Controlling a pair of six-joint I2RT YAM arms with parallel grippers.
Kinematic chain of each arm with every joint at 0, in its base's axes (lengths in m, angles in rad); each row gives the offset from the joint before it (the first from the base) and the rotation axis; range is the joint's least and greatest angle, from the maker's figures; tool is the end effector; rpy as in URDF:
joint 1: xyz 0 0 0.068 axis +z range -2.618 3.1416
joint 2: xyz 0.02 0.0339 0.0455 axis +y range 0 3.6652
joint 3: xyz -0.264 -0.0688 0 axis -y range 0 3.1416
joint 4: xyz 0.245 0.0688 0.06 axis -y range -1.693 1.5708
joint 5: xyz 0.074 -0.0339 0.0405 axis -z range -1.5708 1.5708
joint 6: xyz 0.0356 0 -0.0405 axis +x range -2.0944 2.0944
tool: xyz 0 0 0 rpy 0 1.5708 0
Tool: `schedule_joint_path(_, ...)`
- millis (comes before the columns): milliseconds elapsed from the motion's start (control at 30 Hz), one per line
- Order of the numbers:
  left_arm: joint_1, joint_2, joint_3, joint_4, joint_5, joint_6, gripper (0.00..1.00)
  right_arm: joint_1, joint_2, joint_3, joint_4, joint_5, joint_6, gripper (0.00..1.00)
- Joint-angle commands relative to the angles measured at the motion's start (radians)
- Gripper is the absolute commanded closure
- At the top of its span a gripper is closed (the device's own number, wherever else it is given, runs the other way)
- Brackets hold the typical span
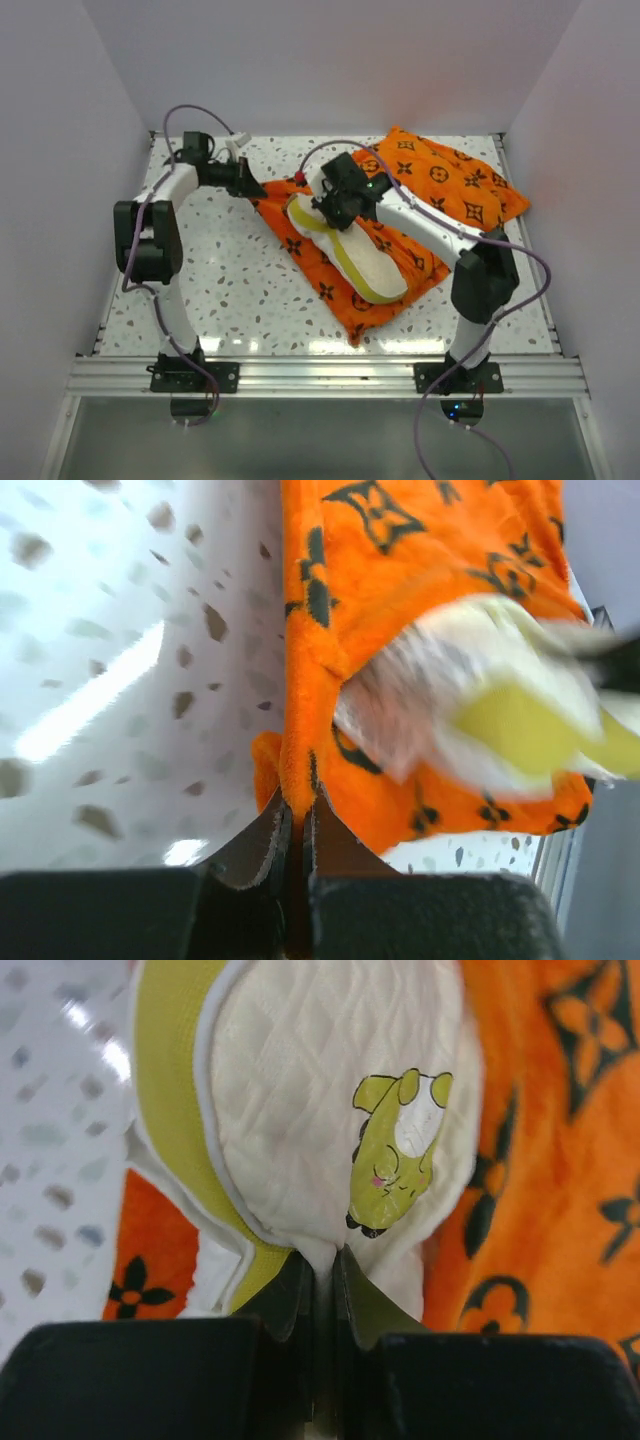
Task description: Put the pillow into the pillowcase
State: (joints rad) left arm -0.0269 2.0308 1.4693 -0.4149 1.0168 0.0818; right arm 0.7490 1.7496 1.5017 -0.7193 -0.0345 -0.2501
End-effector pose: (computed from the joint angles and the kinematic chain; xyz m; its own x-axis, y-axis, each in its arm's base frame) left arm 0.4275 -0.0418 0.1936 -0.7854 0.0641 -0.6157 0.5563 0.5096 -0.6565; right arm 0.2785 0.2606 0.2811 -0.4122 -0.7210 -0.5570 -0.8225 0.5575 -0.1130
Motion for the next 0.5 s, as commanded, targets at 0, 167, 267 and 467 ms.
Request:
schedule_joint_path(0,0.123,-0.135,0.204,-0.547,0.071,0.344,1.00,-0.210,0.143,0.251,0.092,0.254,0.034,1.00)
schedule_joint_path(167,0.131,-0.248,0.024,-0.671,0.091,0.461,1.00,-0.036,0.084,0.140,0.104,0.203,0.023,1.00)
schedule_joint_path(267,0.133,-0.259,-0.118,-0.610,0.085,0.496,1.00,0.058,0.208,-0.090,0.190,0.231,0.020,1.00)
schedule_joint_path(467,0.130,-0.213,-0.008,-0.755,0.147,0.541,1.00,0.029,0.285,0.055,0.154,0.286,-0.021,1.00)
